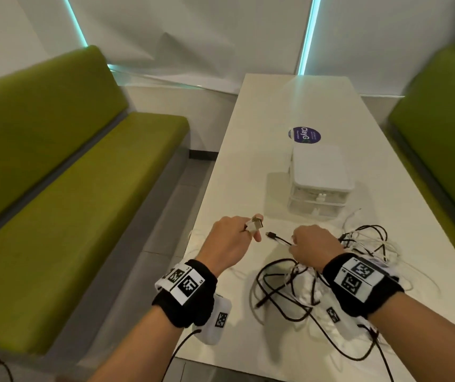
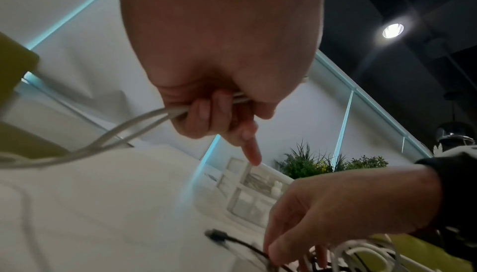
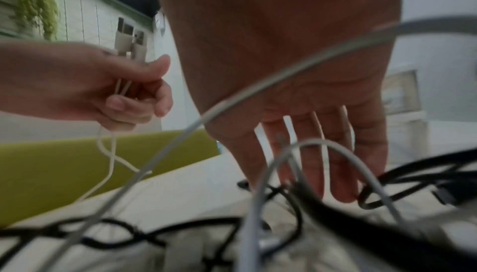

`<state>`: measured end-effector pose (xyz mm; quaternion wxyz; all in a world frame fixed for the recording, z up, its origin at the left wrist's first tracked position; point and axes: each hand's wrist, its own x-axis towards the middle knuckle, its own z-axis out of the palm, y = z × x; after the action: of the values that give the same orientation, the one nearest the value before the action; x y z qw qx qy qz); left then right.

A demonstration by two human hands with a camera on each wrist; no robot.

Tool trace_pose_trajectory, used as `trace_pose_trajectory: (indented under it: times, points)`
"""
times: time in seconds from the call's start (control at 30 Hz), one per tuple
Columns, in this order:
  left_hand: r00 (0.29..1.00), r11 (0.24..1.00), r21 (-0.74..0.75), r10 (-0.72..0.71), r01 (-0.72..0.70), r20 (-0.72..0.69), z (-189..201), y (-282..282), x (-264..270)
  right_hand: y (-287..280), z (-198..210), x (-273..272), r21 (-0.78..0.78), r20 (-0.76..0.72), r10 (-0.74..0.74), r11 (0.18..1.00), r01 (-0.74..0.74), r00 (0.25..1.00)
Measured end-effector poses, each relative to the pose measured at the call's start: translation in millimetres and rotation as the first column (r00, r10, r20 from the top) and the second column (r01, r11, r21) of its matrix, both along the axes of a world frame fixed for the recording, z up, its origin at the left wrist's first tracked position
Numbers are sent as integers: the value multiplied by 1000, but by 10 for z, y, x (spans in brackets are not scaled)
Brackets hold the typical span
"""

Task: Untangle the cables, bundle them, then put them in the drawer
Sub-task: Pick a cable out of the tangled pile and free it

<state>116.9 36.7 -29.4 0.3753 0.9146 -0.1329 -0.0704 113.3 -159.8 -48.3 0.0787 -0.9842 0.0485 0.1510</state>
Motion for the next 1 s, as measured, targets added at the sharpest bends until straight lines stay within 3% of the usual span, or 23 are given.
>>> trace_pose_trajectory:
  times: [0.23,0.33,0.47,0.57,0.67,0.77,0.9,1.0]
  points:
    - [992,994,-106,20,-34,-127,-246,-374,-150,-87,-220,-181,83,127,5,996,-15,992]
    - [985,987,-150,37,-62,-166,-286,-442,-182,-119,-188,-247,197,206,-67,980,25,976]
    - [957,927,-330,87,-180,-278,-269,-561,-175,-197,-31,-324,351,344,-139,936,10,928]
    - [935,833,-494,72,-248,-348,-185,-657,-210,-222,90,-430,531,393,-183,845,-61,901]
    - [925,753,-605,13,-258,-379,-92,-770,-267,-231,134,-580,597,424,-118,782,-179,898]
    - [910,701,-654,-16,-285,-414,-51,-852,-320,-239,131,-673,664,438,-122,711,-230,890]
    - [873,616,-715,-86,-332,-480,-7,-888,-377,-244,104,-728,817,383,-186,525,-238,905]
    - [873,579,-748,-122,-324,-472,6,-899,-394,-240,77,-728,853,364,-217,467,-231,906]
